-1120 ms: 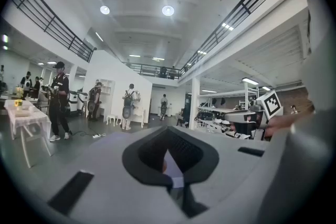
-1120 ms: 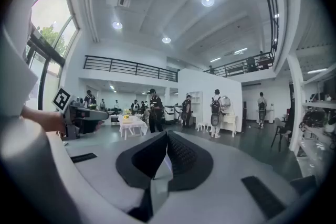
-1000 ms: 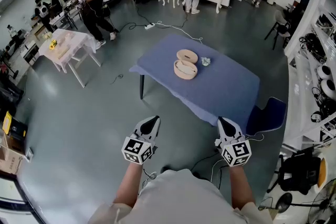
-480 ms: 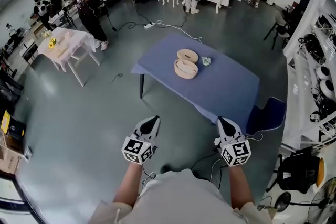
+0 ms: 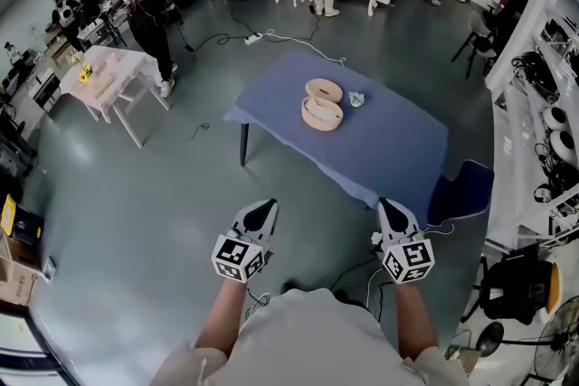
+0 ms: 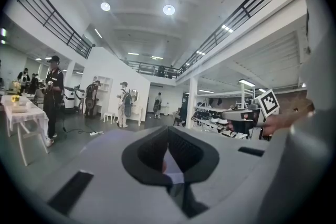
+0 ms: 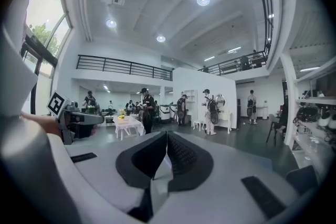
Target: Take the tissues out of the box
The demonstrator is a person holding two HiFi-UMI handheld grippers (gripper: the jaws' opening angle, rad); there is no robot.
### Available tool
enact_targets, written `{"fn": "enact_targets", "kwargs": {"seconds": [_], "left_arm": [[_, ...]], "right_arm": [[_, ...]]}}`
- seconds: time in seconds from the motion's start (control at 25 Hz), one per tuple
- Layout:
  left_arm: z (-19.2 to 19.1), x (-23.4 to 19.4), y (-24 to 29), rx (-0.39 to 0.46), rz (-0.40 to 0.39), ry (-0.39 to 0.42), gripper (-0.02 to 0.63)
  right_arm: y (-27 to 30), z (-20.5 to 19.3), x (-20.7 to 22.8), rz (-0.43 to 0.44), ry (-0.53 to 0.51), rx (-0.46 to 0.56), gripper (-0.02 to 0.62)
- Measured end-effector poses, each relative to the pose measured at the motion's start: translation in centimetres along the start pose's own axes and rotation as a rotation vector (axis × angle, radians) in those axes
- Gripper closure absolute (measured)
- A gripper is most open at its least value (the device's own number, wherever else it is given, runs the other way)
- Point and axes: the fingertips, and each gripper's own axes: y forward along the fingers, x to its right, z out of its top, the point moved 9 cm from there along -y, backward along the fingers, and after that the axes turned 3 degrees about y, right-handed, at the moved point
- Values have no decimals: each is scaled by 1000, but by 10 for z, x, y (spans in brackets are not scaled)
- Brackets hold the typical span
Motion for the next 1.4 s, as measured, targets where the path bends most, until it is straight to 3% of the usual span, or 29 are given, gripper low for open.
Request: {"fn": "enact_targets", "kwargs": {"seconds": [0.16,0.8,1.4], "left_arm": [[-2,-12,-1,-3,-20,-6,549],[-13,-64,-20,-27,-64,-21,523],[-16,-85,26,-43,-41,-43,518]], "right_arm": [[5,-3,-11,-10,-2,-7,565],[29,-10,-55,-67,1,-31,565],[81,-19,-22,-16,11,-64,566]]}}
